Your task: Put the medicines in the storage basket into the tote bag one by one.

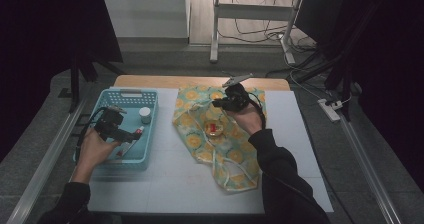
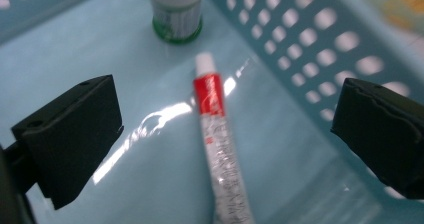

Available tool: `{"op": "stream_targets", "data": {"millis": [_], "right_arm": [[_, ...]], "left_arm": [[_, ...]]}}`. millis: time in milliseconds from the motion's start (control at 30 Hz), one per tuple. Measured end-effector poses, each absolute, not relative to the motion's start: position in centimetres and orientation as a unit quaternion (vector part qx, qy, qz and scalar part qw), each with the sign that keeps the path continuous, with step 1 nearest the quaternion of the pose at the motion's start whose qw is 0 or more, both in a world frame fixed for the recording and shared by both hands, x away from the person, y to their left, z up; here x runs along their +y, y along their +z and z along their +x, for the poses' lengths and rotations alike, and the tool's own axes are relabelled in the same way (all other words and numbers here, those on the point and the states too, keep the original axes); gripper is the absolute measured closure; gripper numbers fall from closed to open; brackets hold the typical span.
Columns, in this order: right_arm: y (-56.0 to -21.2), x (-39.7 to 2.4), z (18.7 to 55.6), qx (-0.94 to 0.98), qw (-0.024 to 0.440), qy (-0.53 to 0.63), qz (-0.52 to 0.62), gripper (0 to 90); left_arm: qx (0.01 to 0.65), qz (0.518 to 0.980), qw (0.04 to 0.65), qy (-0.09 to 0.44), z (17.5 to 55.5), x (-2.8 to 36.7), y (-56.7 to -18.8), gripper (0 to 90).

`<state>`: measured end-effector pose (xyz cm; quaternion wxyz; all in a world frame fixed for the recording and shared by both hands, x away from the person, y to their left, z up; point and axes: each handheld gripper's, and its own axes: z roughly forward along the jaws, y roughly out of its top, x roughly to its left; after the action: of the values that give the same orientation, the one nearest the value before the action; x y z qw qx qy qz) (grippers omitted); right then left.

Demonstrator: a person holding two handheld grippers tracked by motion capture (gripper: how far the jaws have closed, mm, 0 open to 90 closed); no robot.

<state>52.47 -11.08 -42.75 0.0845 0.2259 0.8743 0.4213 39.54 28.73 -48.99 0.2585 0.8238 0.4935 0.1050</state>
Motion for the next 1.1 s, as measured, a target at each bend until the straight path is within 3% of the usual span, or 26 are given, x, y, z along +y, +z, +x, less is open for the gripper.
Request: {"op": "stream_targets", "data": {"millis": [333,800,933,1100], "right_arm": [[-42.8,-11.1,52.5,0.874,0.086,0.421,0.225,89.8],[-43.0,-11.1,52.5,0.876,0.086,0.417,0.225,89.8],[-43.0,-11.2,52.5,0.876,0.087,0.417,0.226,89.8],[-43.1,-11.2,52.5,0.876,0.087,0.418,0.226,89.8]], "left_arm": [[0.489,0.849,0.182,0.083,40.1,28.7,-50.4,9.0],[0.467,0.871,0.15,0.034,40.5,28.6,-51.3,52.4],[0.474,0.866,0.156,0.021,40.7,28.8,-51.3,71.1],[0.478,0.863,0.16,0.016,40.7,29.0,-51.3,74.4]]}}
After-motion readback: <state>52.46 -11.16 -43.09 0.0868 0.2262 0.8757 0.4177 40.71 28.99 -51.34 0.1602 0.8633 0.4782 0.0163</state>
